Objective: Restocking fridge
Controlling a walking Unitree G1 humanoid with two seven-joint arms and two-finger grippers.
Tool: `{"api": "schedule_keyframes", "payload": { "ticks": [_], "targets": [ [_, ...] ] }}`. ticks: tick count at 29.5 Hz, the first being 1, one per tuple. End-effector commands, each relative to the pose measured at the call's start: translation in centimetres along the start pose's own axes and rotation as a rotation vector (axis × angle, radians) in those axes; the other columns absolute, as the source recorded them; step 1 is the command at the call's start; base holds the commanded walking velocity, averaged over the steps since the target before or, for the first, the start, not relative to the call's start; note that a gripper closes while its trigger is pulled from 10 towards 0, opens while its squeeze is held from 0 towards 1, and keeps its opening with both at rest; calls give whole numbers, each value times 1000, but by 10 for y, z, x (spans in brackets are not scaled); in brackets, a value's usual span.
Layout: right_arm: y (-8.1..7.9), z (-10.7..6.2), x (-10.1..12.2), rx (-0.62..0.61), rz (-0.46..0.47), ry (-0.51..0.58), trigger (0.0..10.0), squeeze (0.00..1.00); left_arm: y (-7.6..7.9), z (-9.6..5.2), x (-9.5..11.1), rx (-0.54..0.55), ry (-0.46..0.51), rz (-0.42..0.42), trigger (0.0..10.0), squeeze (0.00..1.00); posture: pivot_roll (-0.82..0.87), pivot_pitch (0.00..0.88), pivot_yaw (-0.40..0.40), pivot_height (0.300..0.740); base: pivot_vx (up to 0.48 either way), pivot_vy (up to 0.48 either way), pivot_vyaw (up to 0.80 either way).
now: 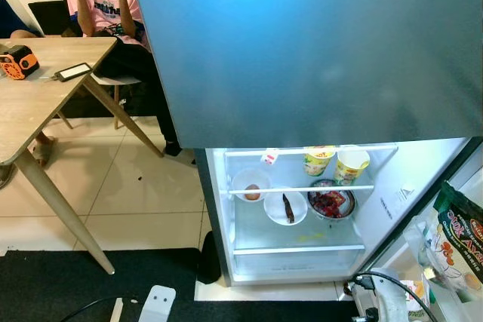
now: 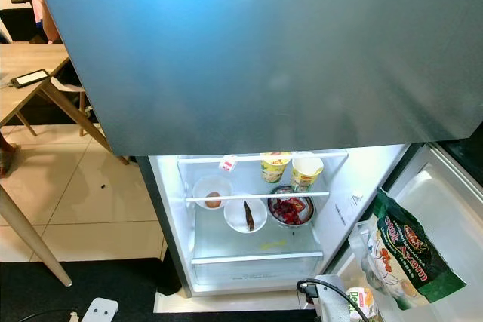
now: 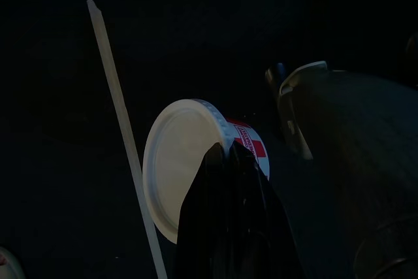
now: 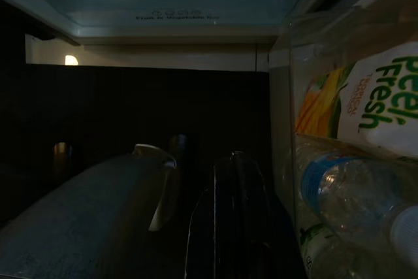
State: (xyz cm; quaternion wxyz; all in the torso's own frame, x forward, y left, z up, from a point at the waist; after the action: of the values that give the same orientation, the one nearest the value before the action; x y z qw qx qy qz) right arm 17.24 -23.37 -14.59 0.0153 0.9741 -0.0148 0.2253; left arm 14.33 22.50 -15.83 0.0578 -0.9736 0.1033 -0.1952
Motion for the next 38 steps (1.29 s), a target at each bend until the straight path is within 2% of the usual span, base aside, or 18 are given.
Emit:
{"api": "schedule_keyframes", "payload": {
  "ticks": [1,14,18,32,38],
  "targets": [
    [1,0,0,-6,15,3,10000,0,1,-1,-10,-14,-31,8,10000,0,-32,0,14,740,266,0,0],
    [-1,0,1,-3,5,3,10000,0,3,-1,-8,-27,-19,13,10000,0,-31,0,18,740,312,0,0],
    [-1,0,-1,-1,2,-3,10000,0,7,0,0,-44,10,15,10000,0,-30,0,18,740,75,0,-736],
    [-4,1,3,8,35,19,10000,0,8,0,2,-53,19,44,10000,0,-31,0,18,740,0,0,-763],
    [-4,1,5,7,26,29,10000,0,12,0,2,-79,20,48,10000,0,-29,0,18,740,0,-197,0]
  ]
}}
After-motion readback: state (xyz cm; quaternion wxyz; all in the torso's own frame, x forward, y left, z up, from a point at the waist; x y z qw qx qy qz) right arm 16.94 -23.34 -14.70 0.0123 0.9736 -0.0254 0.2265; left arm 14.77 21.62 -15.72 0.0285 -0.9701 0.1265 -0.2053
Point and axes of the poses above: a point about 5 cm out from each wrist's last joint towards the gripper, its own z axis pointing out of the wrist towards the gripper, its own x axis along the axis of the wrist's last joint, y = z × x, the point moved 6 cm from there along z, pointing out of the wrist towards the gripper, and after that the axes turned 3 degrees about z, right-handed, at the moved point
